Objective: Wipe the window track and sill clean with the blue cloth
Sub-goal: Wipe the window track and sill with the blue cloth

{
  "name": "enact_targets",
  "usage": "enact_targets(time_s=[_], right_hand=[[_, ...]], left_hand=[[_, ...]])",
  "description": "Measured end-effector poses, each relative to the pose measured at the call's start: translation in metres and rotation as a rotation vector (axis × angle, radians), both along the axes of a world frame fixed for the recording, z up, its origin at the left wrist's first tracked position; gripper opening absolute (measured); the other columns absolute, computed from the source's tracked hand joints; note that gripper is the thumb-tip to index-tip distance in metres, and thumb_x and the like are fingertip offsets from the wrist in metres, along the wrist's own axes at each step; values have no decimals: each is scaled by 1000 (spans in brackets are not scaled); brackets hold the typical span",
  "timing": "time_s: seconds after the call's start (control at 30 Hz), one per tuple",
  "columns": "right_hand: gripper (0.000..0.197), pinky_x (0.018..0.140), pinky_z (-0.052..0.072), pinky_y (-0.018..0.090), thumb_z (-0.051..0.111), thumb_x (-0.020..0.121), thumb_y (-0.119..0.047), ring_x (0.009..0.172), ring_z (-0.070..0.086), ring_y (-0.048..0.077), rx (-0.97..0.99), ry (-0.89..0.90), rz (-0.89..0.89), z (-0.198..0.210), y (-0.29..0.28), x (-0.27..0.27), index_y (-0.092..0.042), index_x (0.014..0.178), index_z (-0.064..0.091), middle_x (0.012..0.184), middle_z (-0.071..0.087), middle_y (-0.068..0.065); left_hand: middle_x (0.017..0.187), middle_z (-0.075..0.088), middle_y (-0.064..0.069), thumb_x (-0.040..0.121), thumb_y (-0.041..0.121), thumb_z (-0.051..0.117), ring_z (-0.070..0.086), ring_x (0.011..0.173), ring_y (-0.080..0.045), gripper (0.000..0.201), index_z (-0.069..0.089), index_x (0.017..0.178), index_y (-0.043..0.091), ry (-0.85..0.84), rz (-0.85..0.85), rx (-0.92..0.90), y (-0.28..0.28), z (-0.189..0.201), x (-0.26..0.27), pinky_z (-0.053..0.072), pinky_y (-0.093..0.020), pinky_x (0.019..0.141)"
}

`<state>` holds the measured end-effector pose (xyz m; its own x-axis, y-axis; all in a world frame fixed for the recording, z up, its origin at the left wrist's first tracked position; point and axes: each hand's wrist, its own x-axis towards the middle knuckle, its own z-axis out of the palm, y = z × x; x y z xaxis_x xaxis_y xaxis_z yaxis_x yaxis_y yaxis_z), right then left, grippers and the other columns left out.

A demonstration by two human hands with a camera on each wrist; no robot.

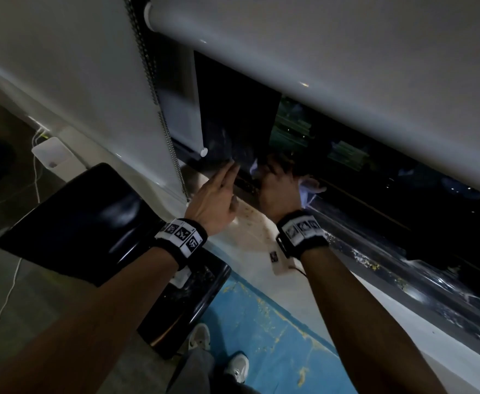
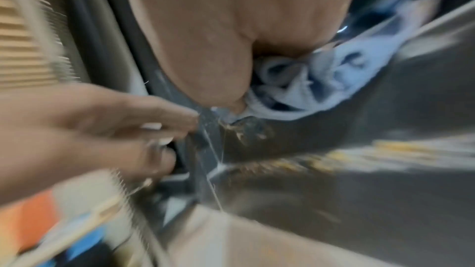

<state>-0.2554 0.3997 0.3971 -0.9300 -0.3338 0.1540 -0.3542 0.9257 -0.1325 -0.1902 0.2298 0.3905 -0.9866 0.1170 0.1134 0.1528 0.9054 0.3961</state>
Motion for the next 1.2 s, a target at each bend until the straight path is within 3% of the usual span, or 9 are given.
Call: enact_targets(time_s=[0.17,0.23,0.37,0.57,0.73,0.9,1.07,1.13,1.2], right_hand=[[40,97,55,52,58,97,-13,125,63,41,12,-99,-121,11,6,-4,-20,136,65,138,65,13],[41,101,50,60,59,89,-13,126,59,45,-6,-81,-146,10,-13,-4,-18,129,69,141,61,17],[46,103,47,56,61,91,-9,121,55,44,-35,11,49,-4,3,23,-15,136,67,143,57,13],[57,110,51,53,57,85,2,135,57,39,-211,-16,14,-11,2,-1,-11,139,65,151,56,15],[41,115,50,42,67,93,4,136,58,23,-368,-64,285,-9,42,28,-8,132,71,146,62,7],[45,110,45,20,55,89,11,124,61,18,-461,127,109,30,72,29,-11,124,73,133,70,9],[40,104,52,53,49,108,-22,124,64,41,-215,-72,37,20,33,12,-11,144,59,137,66,23],[58,117,41,56,44,108,-40,141,50,39,-91,-10,58,-12,24,18,-13,159,44,156,52,18],[64,125,31,53,33,108,-42,150,41,36,-64,25,14,-30,38,23,-15,166,32,167,40,13]], left_hand=[[174,9,1,97,20,56,39,150,-21,79,18,165,15,17,2,-26,-1,0,1,46,-38,112],[174,9,1,96,19,56,35,152,-21,80,17,165,14,5,3,-22,-2,0,0,43,-36,115],[174,9,0,96,19,56,35,152,-21,79,18,165,14,-14,6,-34,-2,1,-2,43,-37,116],[174,10,1,97,20,56,36,151,-21,78,19,165,15,-24,10,-51,-2,1,0,45,-38,112],[172,19,-2,97,17,56,39,150,-22,73,25,163,12,-13,-22,-70,8,3,4,45,-37,111],[168,30,-2,94,14,58,51,140,-23,70,35,160,13,36,-68,-76,26,5,2,44,-31,112],[165,33,-8,87,12,63,53,136,-31,71,40,155,6,6,-105,-80,42,2,-7,53,-43,105],[167,28,-9,85,11,65,51,136,-31,77,36,156,4,-8,-120,-106,44,-6,-7,53,-43,103],[170,21,-5,85,11,65,58,126,-30,81,33,159,7,-13,-118,-125,43,-12,-3,56,-40,96]])
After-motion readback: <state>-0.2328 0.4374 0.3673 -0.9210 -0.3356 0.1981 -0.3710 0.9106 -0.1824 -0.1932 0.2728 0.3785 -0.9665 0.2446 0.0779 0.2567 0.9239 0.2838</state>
